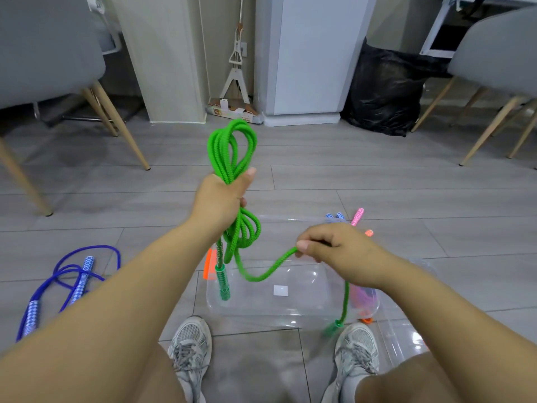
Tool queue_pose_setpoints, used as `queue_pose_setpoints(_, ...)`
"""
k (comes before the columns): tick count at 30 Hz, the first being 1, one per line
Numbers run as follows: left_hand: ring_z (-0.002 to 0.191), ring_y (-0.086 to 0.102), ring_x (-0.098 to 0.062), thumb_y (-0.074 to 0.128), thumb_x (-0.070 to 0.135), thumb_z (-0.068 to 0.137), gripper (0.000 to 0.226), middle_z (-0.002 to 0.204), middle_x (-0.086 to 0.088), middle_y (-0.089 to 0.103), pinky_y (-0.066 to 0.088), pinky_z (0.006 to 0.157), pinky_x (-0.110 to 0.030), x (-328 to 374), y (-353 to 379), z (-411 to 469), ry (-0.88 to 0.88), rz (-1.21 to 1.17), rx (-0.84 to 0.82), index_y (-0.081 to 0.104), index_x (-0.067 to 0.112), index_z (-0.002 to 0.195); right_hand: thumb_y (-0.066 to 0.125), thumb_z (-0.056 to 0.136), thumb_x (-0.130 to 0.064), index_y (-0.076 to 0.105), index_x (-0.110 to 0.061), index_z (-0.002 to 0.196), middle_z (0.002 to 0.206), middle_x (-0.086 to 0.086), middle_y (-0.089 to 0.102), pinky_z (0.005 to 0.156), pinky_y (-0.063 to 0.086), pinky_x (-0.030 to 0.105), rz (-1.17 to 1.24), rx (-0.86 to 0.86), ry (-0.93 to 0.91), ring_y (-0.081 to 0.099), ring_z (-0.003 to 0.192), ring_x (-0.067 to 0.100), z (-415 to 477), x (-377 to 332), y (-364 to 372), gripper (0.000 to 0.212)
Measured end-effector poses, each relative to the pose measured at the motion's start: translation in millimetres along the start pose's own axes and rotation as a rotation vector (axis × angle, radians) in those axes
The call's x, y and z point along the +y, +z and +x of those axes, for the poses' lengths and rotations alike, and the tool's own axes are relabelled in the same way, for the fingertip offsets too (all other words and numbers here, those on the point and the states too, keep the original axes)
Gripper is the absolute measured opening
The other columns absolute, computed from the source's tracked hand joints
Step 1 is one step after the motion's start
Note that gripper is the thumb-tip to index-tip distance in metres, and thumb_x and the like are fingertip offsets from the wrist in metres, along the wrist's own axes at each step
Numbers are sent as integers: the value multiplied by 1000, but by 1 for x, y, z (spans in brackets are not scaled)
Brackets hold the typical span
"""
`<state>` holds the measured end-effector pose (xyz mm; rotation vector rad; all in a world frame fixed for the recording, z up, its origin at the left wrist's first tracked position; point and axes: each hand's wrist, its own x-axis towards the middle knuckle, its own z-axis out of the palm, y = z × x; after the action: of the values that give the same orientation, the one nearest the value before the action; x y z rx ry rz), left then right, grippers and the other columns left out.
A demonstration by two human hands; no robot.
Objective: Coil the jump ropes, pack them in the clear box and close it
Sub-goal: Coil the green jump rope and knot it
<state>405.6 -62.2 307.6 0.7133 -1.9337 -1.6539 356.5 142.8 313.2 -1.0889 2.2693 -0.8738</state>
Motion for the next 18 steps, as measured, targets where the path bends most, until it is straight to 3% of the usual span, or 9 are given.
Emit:
queue_pose_setpoints(3, 40, 51, -4, 60, 31, 90, 35, 53, 1, 53, 42, 54, -25, 0, 15, -13, 14, 64, -116, 52, 15, 60, 52, 94, -25, 62, -31, 72, 62, -8, 51, 59, 38, 17, 137, 93, -39, 46, 54, -4, 10, -16, 2, 25)
queue_pose_setpoints(5, 43, 55, -7, 60, 33, 90, 35, 53, 2, 58, 45, 58, -27, 0, 21, -19, 15, 73, -185, 56, 15, 60, 53, 93, -26, 62, -30, 69, 58, -9, 48, 55, 35, 19, 179, 221, -28, 43, 49, -1, 20, -17, 0, 26)
queue_pose_setpoints(8, 54, 61, -18, 58, 38, 90, 37, 51, 1, 62, 46, 53, -25, 2, 23, -23, -7, 76, -266, 59, 14, 62, 53, 93, -26, 60, -31, 67, 59, -7, 49, 58, 38, 27, 204, 328, 16, 43, 53, 4, 32, -14, -4, 27)
queue_pose_setpoints(10, 58, 64, -21, 58, 36, 90, 32, 54, 1, 63, 50, 54, -26, 4, 24, -26, -49, -18, -308, 60, 14, 68, 54, 93, -28, 60, -31, 68, 60, -6, 50, 56, 39, 25, 207, 354, 29, 43, 55, 8, 36, -14, -3, 26)
queue_pose_setpoints(13, 56, 63, -16, 57, 31, 91, 24, 62, -2, 64, 53, 57, -25, 7, 24, -29, -92, -105, -391, 65, 12, 77, 55, 92, -30, 60, -28, 70, 61, -7, 52, 48, 33, 11, 192, 391, 35, 43, 52, 2, 39, -15, -2, 23)
queue_pose_setpoints(18, 57, 50, -21, 64, 31, 87, 29, 58, -4, 51, 40, 59, -30, 5, 22, -26, -65, -22, -448, 60, 3, 80, 60, 89, -31, 62, -25, 71, 61, -10, 58, 50, 35, 14, 244, 383, 31, 44, 44, -4, 40, -14, -3, 19)
